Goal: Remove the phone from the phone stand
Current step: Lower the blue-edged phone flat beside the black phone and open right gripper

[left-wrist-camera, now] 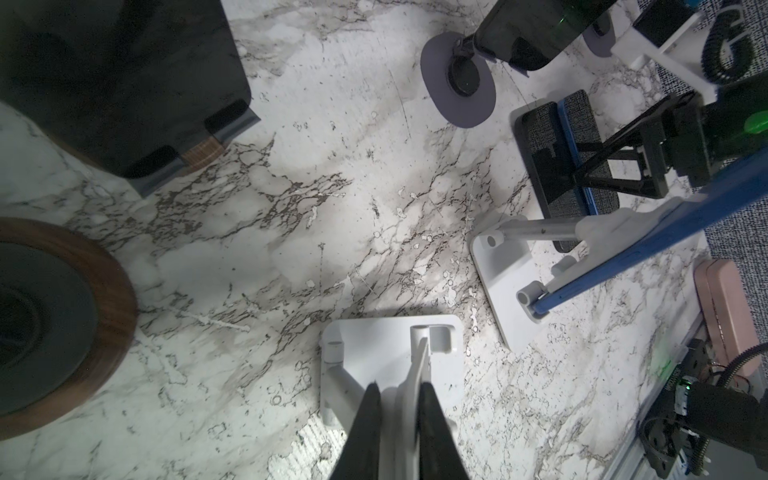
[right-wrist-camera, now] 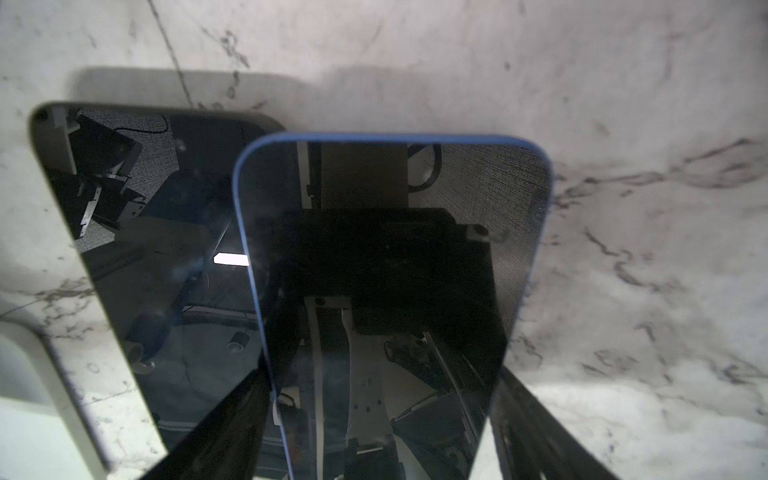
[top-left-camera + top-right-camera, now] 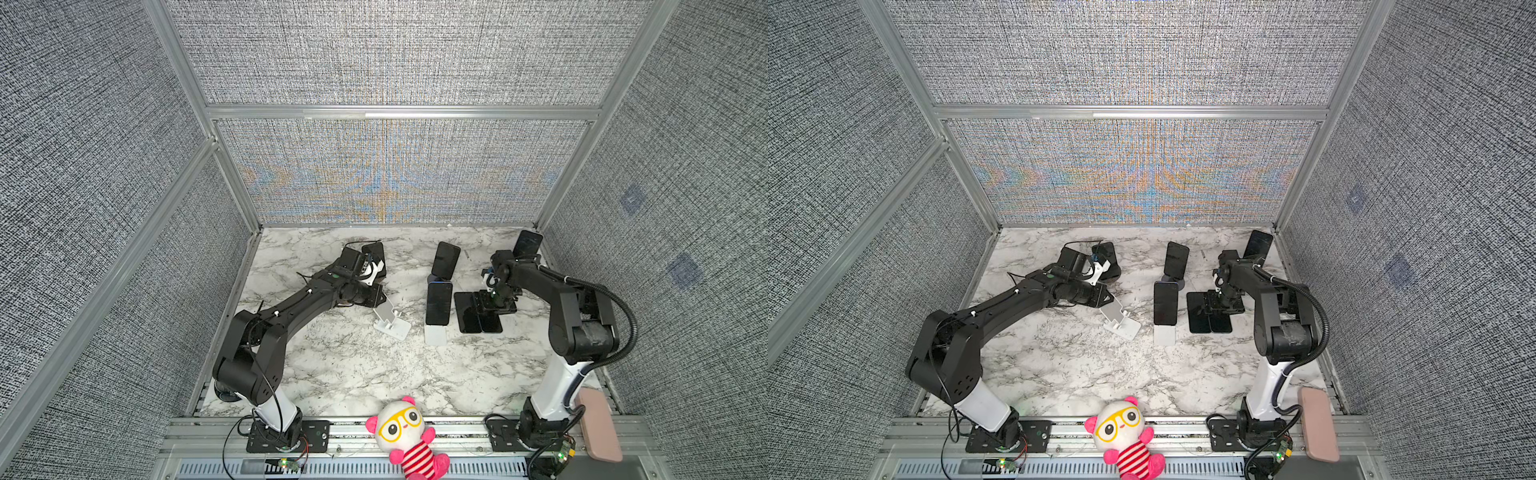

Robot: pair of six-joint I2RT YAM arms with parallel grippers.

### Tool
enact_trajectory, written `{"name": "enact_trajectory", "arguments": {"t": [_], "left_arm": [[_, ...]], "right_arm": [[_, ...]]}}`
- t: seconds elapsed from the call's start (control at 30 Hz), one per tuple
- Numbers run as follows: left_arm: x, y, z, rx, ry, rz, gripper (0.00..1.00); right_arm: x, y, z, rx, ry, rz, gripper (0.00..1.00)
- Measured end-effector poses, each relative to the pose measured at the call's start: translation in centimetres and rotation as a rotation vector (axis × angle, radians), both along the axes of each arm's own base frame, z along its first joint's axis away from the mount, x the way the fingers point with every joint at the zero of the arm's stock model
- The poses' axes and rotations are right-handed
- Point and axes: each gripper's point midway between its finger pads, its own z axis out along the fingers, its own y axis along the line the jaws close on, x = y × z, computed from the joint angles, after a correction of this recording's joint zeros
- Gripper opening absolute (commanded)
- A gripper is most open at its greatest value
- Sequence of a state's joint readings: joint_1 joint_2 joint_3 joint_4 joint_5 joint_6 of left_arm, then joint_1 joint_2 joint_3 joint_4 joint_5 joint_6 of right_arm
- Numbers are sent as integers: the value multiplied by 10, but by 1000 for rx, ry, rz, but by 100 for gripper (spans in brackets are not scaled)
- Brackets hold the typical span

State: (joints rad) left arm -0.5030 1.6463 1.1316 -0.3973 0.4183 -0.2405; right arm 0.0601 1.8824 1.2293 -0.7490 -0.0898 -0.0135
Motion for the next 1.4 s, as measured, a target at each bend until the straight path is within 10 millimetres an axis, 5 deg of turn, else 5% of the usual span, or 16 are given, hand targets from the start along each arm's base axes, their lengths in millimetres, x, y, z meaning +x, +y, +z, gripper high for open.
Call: {"name": "enact_trajectory", "arguments": {"t": [1.03, 1.4], "left_arm": [[-6, -3, 6, -21, 10, -15, 13], [-6, -4, 6, -22, 11, -16, 11]], "right_arm": [[0, -20, 3, -10, -10, -16, 80], [1, -12, 6, 27, -21, -6, 80]]}}
